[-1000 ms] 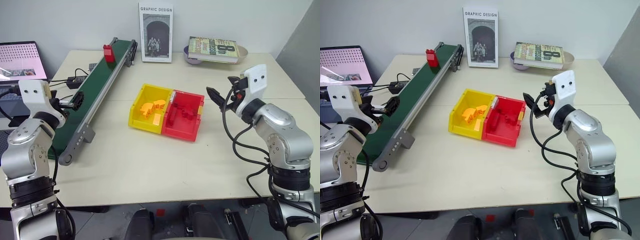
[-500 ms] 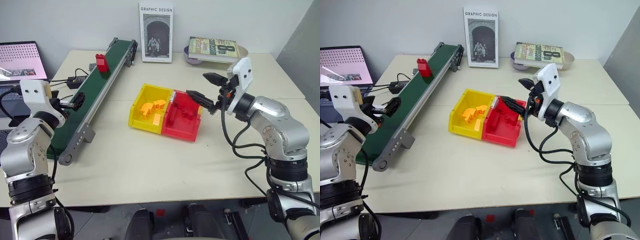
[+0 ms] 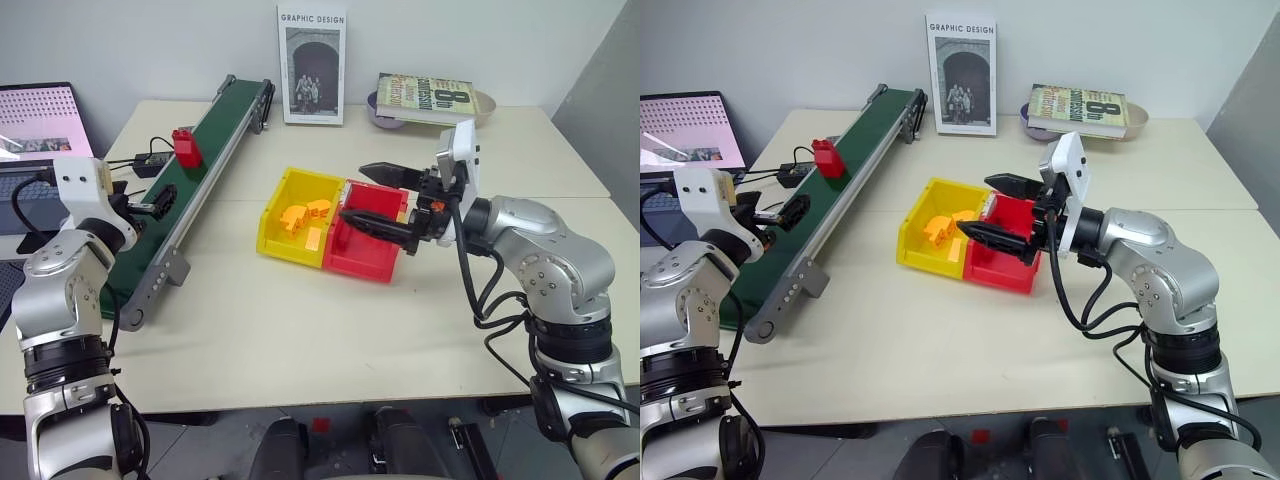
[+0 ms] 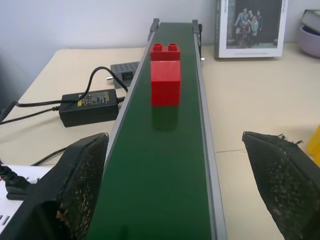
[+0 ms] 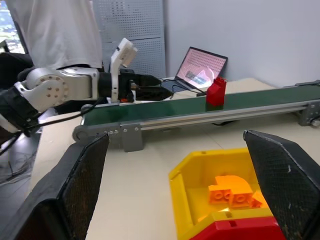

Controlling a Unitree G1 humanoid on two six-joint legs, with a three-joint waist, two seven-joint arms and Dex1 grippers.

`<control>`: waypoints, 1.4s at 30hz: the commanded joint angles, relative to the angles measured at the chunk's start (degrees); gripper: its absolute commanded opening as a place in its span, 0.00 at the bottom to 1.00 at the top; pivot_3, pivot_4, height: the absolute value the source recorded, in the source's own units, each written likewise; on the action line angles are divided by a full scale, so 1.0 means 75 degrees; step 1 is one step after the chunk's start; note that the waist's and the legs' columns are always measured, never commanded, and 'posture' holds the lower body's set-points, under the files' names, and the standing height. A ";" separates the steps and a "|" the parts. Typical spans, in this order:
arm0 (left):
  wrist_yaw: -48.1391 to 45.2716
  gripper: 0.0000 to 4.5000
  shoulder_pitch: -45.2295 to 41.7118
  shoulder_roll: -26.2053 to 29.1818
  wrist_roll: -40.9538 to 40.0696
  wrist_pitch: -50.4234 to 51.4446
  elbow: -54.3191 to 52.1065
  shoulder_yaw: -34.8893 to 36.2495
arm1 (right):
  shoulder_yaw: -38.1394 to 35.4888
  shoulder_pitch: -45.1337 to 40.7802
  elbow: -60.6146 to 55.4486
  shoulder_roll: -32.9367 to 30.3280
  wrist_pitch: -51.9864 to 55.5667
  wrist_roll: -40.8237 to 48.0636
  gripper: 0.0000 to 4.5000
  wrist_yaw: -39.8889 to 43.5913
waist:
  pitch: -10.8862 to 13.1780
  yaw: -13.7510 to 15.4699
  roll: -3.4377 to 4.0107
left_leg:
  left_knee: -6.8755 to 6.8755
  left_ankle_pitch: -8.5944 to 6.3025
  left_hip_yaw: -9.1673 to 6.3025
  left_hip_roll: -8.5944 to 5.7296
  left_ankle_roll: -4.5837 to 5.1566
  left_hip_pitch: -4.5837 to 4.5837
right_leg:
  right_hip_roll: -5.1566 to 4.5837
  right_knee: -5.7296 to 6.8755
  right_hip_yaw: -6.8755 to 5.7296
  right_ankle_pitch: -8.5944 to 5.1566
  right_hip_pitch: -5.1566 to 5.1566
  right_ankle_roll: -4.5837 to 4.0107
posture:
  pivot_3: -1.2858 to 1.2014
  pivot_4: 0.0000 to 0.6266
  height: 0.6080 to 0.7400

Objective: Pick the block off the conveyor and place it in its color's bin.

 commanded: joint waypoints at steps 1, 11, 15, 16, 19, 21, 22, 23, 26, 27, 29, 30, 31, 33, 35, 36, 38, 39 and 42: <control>-0.0047 1.00 -0.0232 0.0137 0.0084 -0.0286 0.0035 -0.0063 | -0.0027 -0.0122 -0.0380 -0.0136 -0.0013 0.0228 1.00 0.0133 | 0.0000 0.0000 0.0000 | 0.0000 0.0000 0.0000 0.0000 0.0000 0.0000 | 0.0000 0.0000 0.0000 0.0000 0.0000 0.0000 | 0.52 0.24 1.00; -0.0173 1.00 -0.0365 0.0164 0.0186 -0.0376 0.0273 -0.0177 | 0.0038 -0.0047 -0.0545 -0.0220 0.0083 0.0399 1.00 0.0124 | 0.0000 0.0001 0.0000 | 0.0000 0.0000 0.0000 0.0000 0.0000 0.0000 | -0.0002 0.0000 -0.0001 0.0000 0.0000 0.0000 | 0.52 0.24 1.00; -0.0247 1.00 -0.0357 0.0215 0.0206 -0.0360 0.0293 -0.0178 | 0.0043 -0.0105 -0.0595 -0.0193 0.0160 0.0509 1.00 0.0118 | 0.0000 0.0001 0.0000 | 0.0000 0.0000 0.0001 0.0000 0.0000 0.0000 | -0.0002 0.0000 0.0000 0.0000 0.0000 0.0000 | 0.52 0.24 1.00; -0.0208 0.96 -0.0334 0.0240 0.0244 -0.0358 0.0327 -0.0171 | 0.0048 -0.0110 -0.0593 -0.0197 0.0163 0.0509 1.00 0.0129 | 0.0000 0.0001 0.0000 | 0.0000 0.0000 0.0000 -0.0001 0.0000 0.0000 | -0.0002 0.0000 0.0000 0.0000 0.0000 0.0000 | 0.52 0.24 1.00; -0.0183 0.86 -0.0153 0.0288 0.0217 -0.0205 0.0282 -0.0106 | 0.0062 -0.0132 -0.0605 -0.0215 0.0206 0.0560 1.00 0.0165 | 0.0000 0.0001 0.0000 | 0.0000 0.0000 0.0001 0.0000 0.0000 0.0000 | -0.0002 0.0000 0.0000 0.0000 -0.0001 0.0000 | 0.52 0.24 1.00; -0.0245 0.76 0.0103 0.0335 0.0195 -0.0116 0.0072 -0.0097 | 0.0098 -0.0118 -0.0614 -0.0229 0.0227 0.0582 1.00 0.0198 | 0.0000 0.0000 0.0000 | 0.0000 0.0000 0.0001 0.0001 0.0000 0.0000 | -0.0002 0.0000 0.0000 0.0000 -0.0001 0.0000 | 0.52 0.24 1.00; -0.0267 0.71 0.0242 0.0353 0.0143 -0.0042 -0.0103 -0.0054 | 0.0169 -0.0090 -0.0611 -0.0288 0.0194 0.0535 1.00 0.0294 | 0.0000 -0.0002 0.0000 | -0.0001 0.0000 0.0001 0.0001 0.0000 0.0000 | -0.0003 0.0000 0.0000 0.0000 -0.0001 0.0000 | 0.52 0.24 1.00; -0.0236 0.66 0.0347 0.0384 0.0114 0.0021 -0.0242 -0.0002 | 0.0200 -0.0085 -0.0605 -0.0311 0.0197 0.0541 1.00 0.0341 | 0.0000 -0.0004 0.0000 | -0.0003 0.0000 0.0002 0.0001 0.0000 0.0001 | -0.0009 -0.0001 0.0003 0.0000 -0.0001 0.0000 | 0.52 0.24 1.00; -0.0166 0.51 0.0546 0.0453 0.0019 0.0184 -0.0501 0.0138 | 0.0232 -0.0097 -0.0615 -0.0316 0.0217 0.0597 1.00 0.0363 | 0.0000 -0.0002 0.0000 | -0.0003 -0.0001 -0.0001 0.0004 -0.0001 -0.0001 | -0.0022 -0.0001 -0.0002 0.0000 -0.0004 0.0000 | 0.52 0.24 1.00; -0.0158 0.48 0.0680 0.0478 -0.0039 0.0299 -0.0669 0.0221 | 0.0244 -0.0111 -0.0595 -0.0314 0.0206 0.0597 1.00 0.0377 | 0.0000 -0.0002 0.0000 | -0.0003 -0.0001 -0.0003 0.0005 -0.0001 -0.0001 | -0.0022 0.0000 -0.0003 0.0000 -0.0003 0.0000 | 0.52 0.24 1.00; -0.0157 0.39 0.0911 0.0527 -0.0116 0.0488 -0.0962 0.0333 | 0.0263 -0.0134 -0.0555 -0.0317 0.0179 0.0585 1.00 0.0397 | 0.0000 -0.0003 0.0000 | -0.0003 0.0000 -0.0003 0.0007 -0.0001 -0.0001 | -0.0022 0.0000 -0.0003 0.0000 -0.0004 0.0000 | 0.52 0.24 1.00; -0.0156 0.34 0.1013 0.0539 -0.0165 0.0573 -0.1105 0.0401 | 0.0268 -0.0143 -0.0533 -0.0318 0.0167 0.0582 1.00 0.0408 | 0.0000 -0.0003 0.0000 | -0.0003 0.0000 -0.0002 0.0007 -0.0001 0.0000 | -0.0022 0.0000 -0.0001 0.0000 -0.0003 0.0000 | 0.52 0.24 1.00; -0.0144 0.34 0.1108 0.0554 -0.0209 0.0653 -0.1244 0.0475 | 0.0272 -0.0148 -0.0516 -0.0316 0.0156 0.0584 1.00 0.0415 | 0.0000 -0.0003 0.0000 | -0.0003 -0.0001 -0.0002 0.0007 -0.0001 0.0000 | -0.0022 0.0000 -0.0001 0.0000 -0.0003 0.0000 | 0.52 0.24 1.00; -0.0114 0.34 0.1241 0.0576 -0.0290 0.0809 -0.1498 0.0604 | 0.0281 -0.0147 -0.0508 -0.0309 0.0142 0.0592 1.00 0.0416 | 0.0000 -0.0002 0.0000 | -0.0003 -0.0001 -0.0001 0.0007 -0.0001 0.0001 | -0.0023 -0.0001 -0.0001 0.0000 -0.0003 -0.0001 | 0.52 0.24 1.00; -0.0096 0.34 0.1283 0.0588 -0.0357 0.0925 -0.1677 0.0668 | 0.0290 -0.0132 -0.0538 -0.0302 0.0145 0.0601 1.00 0.0399 | 0.0000 -0.0003 0.0000 | -0.0003 0.0000 -0.0002 0.0007 -0.0001 0.0000 | -0.0023 -0.0001 -0.0002 0.0000 -0.0003 -0.0001 | 0.52 0.24 1.00; -0.0098 0.34 0.1242 0.0593 -0.0400 0.0988 -0.1782 0.0645 | 0.0274 -0.0117 -0.0556 -0.0310 0.0157 0.0612 1.00 0.0382 | 0.0000 -0.0002 0.0000 | -0.0003 -0.0001 -0.0003 0.0007 -0.0001 0.0000 | -0.0023 -0.0002 -0.0002 0.0000 -0.0003 -0.0001 | 0.52 0.24 1.00; -0.0172 0.34 0.1011 0.0603 -0.0526 0.1139 -0.1998 0.0470 | 0.0193 -0.0027 -0.0654 -0.0399 0.0210 0.0632 1.00 0.0322 | 0.0000 0.0011 0.0000 | -0.0003 0.0000 -0.0003 0.0006 -0.0001 0.0000 | -0.0022 -0.0002 -0.0003 0.0000 -0.0002 -0.0001 | 0.52 0.24 1.00; -0.0216 0.34 0.0925 0.0614 -0.0574 0.1194 -0.2070 0.0401 | 0.0167 0.0015 -0.0711 -0.0435 0.0234 0.0637 1.00 0.0282 | 0.0000 0.0025 -0.0001 | -0.0003 0.0000 -0.0004 0.0004 -0.0001 0.0000 | -0.0022 -0.0002 -0.0003 0.0000 -0.0001 -0.0001 | 0.52 0.24 1.00; -0.0395 0.34 0.0417 0.0579 -0.0677 0.1481 -0.2308 -0.0137 | -0.0043 0.0304 -0.0989 -0.0740 0.0276 0.0434 1.00 -0.0077 | -0.0001 0.0080 -0.0002 | -0.0001 0.0000 -0.0003 -0.0001 -0.0001 -0.0001 | -0.0019 -0.0005 -0.0004 -0.0001 0.0001 -0.0001 | 0.52 0.24 1.00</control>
